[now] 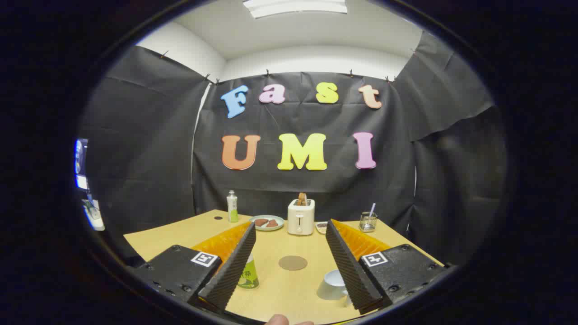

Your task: Take the bottle from table, then pour the juice into the cup, finally place the bottle on the coaster

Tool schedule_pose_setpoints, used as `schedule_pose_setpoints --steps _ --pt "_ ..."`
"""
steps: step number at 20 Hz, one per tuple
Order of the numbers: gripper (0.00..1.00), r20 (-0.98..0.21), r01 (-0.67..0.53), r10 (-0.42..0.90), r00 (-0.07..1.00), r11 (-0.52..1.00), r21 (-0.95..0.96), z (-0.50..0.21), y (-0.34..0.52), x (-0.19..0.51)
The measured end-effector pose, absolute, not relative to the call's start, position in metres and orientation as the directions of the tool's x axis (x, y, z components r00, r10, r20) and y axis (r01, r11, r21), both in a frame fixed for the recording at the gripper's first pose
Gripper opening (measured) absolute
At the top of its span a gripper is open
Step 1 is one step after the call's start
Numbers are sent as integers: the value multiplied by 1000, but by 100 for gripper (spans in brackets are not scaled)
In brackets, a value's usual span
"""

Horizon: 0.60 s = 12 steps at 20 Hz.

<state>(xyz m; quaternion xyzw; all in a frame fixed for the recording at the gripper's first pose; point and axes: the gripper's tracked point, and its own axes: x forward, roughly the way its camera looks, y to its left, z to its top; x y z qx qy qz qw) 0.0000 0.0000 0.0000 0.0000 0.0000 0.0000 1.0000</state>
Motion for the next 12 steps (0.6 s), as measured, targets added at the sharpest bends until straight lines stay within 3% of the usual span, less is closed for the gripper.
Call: schedule_pose_setpoints --steps 12 --pt "100 26 -27 27 999 1000 -10 12 18 -11"
